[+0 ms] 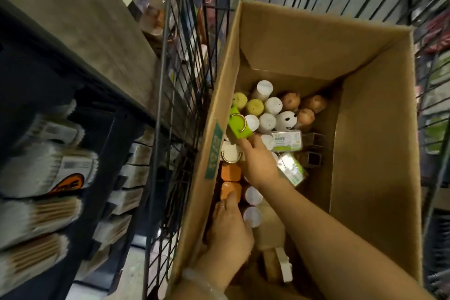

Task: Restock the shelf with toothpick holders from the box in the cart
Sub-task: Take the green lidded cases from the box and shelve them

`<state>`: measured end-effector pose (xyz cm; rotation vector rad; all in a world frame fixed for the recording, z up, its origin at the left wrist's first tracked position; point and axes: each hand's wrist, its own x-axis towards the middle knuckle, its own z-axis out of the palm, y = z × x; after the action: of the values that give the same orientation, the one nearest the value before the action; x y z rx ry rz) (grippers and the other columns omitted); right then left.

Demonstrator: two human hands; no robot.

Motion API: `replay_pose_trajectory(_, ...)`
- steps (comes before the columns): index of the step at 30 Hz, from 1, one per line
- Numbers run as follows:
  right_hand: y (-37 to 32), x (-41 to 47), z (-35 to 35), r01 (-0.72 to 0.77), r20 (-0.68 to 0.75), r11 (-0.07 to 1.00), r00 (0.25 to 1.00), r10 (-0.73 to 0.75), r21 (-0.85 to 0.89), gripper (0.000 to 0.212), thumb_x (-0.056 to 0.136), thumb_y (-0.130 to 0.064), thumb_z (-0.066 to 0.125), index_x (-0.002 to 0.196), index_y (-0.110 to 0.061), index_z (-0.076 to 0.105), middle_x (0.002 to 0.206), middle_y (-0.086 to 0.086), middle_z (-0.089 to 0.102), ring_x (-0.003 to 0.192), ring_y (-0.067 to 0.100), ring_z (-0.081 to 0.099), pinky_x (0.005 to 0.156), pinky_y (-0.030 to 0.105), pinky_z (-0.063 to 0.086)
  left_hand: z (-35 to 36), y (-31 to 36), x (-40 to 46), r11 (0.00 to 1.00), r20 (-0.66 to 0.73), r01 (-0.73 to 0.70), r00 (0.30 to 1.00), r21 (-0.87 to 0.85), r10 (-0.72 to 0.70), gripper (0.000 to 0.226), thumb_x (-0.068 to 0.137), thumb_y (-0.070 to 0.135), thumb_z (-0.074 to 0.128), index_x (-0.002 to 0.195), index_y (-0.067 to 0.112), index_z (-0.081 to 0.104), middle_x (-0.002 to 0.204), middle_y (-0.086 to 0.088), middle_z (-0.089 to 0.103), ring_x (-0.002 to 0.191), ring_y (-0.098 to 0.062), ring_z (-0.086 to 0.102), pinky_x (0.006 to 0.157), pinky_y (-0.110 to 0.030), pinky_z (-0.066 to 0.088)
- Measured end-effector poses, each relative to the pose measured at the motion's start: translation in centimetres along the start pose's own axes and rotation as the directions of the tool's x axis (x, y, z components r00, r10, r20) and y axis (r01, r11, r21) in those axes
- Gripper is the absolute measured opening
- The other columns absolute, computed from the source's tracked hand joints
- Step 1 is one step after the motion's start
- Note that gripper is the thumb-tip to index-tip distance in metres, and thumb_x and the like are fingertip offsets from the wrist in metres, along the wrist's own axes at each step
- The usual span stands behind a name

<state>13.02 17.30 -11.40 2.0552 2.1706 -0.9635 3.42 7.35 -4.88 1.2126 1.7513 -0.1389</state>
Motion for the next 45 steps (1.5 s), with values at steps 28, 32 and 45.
replay_pose_trajectory(28,-0.1,4.3,-2.1,-0.196,0.0,0.913,0.978,0.21,0.357,0.075,0.069,-0.042,0.08,0.127,-0.012,0.044,0.123,0.01,0.054,0.111,0.028,0.053,0.087,0.044,0.05,1.6,-1.9,-2.2,0.679,0.057,0.191,0.975,-0.709,-0.214,0.036,0.078,0.002,0.073,0.089,0.021,0.045,0.094,0.002,0.06,0.092,-0.014,0.062,0.08,-0.03,0.055)
replay_pose_trajectory(32,0.4,3.8,-1.8,-0.184,-0.084,0.937,0.972,0.218,0.298,0.042,0.076,-0.032,0.072,0.108,-0.01,0.055,0.103,0.011,0.061,0.093,0.03,0.058,0.074,0.04,0.05,1.0,-1.8,-1.9,0.679,0.02,0.166,0.976,-0.715,-0.218,0.037,0.079,0.002,0.071,0.083,0.023,0.04,0.087,0.009,0.055,0.076,0.002,0.054,0.056,-0.009,0.044)
replay_pose_trajectory(45,6.0,-12.4,-9.4,-0.326,0.155,0.463,0.917,0.369,0.825,0.03,0.077,0.0,0.071,0.099,-0.02,0.063,0.104,0.009,0.065,0.093,0.018,0.059,0.083,0.027,0.047,-1.3,-0.4,-4.0,0.766,0.119,0.096,0.993,-0.635,-0.025,0.036,0.079,0.016,0.075,0.104,0.027,0.051,0.109,0.008,0.062,0.101,-0.008,0.059,0.053,-0.013,0.047)
